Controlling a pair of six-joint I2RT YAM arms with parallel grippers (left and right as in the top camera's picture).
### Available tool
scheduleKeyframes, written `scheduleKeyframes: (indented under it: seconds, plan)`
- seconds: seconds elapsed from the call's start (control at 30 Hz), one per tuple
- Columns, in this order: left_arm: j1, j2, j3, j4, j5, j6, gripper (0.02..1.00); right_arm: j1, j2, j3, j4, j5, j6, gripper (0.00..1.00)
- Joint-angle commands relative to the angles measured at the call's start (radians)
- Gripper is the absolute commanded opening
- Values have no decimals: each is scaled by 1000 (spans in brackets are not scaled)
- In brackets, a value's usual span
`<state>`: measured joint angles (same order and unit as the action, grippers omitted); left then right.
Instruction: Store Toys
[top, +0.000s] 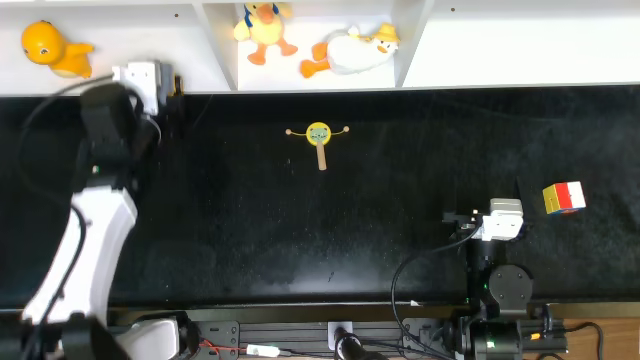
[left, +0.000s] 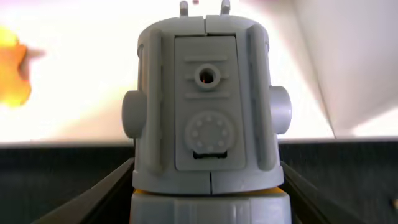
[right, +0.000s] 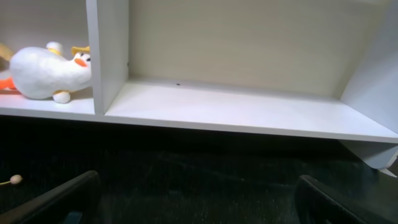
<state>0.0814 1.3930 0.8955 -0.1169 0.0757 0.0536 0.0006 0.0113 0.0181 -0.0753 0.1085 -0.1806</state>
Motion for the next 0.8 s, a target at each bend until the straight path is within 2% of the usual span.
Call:
scheduleKeyframes:
  seconds: [0.03, 0.2, 0.27, 0.3, 0.37, 0.4, 0.43, 0.6, 0.8]
  plan:
    - [-5, 154, 171, 23, 21, -22, 358, -3, -7, -13, 6, -5, 1, 996]
    - [-5, 309, 304, 57, 21, -26, 369, -3, -7, -13, 6, -5, 1, 996]
    - [-5, 369, 350, 66, 21, -33, 415, -3, -7, -13, 6, -5, 1, 996]
    - [-5, 395, 369, 65, 21, -40, 500, -3, -7, -13, 6, -5, 1, 993]
    - [-5, 430, 390, 65, 20, -54, 803, -3, -7, -13, 6, -5, 1, 996]
    - [-5, 438, 391, 67, 20, -56, 875, -3, -7, -13, 6, -5, 1, 996]
    - [-5, 441, 391, 62, 20, -56, 998, -3, -7, -13, 6, -5, 1, 996]
    - [-5, 417, 384, -10, 10, -55, 998, -3, -7, -13, 6, -5, 1, 996]
    - [-5, 211, 248, -134, -72, -55, 998, -3, -7, -13, 6, -5, 1, 996]
